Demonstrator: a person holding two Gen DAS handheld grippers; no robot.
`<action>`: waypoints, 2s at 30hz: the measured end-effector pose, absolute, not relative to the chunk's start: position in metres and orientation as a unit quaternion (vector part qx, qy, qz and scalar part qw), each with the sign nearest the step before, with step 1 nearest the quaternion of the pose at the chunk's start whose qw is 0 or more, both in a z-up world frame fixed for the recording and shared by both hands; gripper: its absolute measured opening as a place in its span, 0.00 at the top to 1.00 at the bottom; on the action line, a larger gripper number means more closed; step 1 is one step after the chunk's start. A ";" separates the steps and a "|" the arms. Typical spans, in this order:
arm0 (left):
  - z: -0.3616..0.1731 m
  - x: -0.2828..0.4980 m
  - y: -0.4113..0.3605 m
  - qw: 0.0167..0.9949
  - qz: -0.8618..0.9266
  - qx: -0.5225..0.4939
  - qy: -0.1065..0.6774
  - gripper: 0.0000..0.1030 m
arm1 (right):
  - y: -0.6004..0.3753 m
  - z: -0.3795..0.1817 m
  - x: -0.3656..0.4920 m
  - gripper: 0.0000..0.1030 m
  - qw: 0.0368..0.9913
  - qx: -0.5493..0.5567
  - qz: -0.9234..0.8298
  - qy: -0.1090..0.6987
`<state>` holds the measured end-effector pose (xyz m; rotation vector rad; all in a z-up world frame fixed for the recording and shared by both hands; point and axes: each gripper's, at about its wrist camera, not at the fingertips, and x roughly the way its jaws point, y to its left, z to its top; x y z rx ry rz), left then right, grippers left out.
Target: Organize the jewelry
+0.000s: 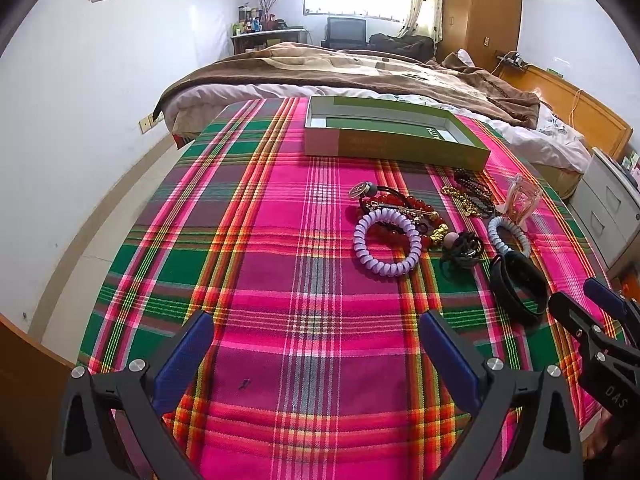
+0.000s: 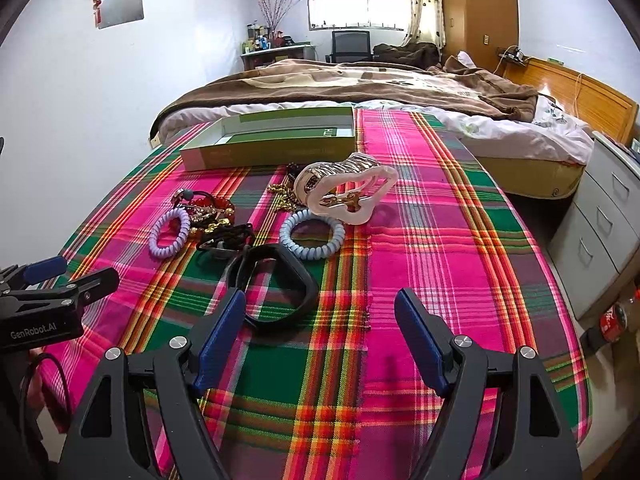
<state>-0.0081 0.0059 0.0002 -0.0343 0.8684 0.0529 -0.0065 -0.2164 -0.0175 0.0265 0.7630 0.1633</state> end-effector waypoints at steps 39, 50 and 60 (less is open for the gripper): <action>0.000 -0.009 0.001 0.908 0.026 -0.011 0.418 0.00 | -0.213 -0.017 -0.007 0.25 0.924 0.011 0.092 0.371; -0.003 -0.005 0.014 0.903 -0.028 -0.047 0.425 0.00 | -0.208 -0.016 0.003 0.25 0.922 -0.004 0.130 0.365; -0.010 0.010 0.036 0.894 -0.026 -0.056 0.443 0.00 | -0.181 -0.021 0.016 0.45 0.903 -0.046 0.196 0.380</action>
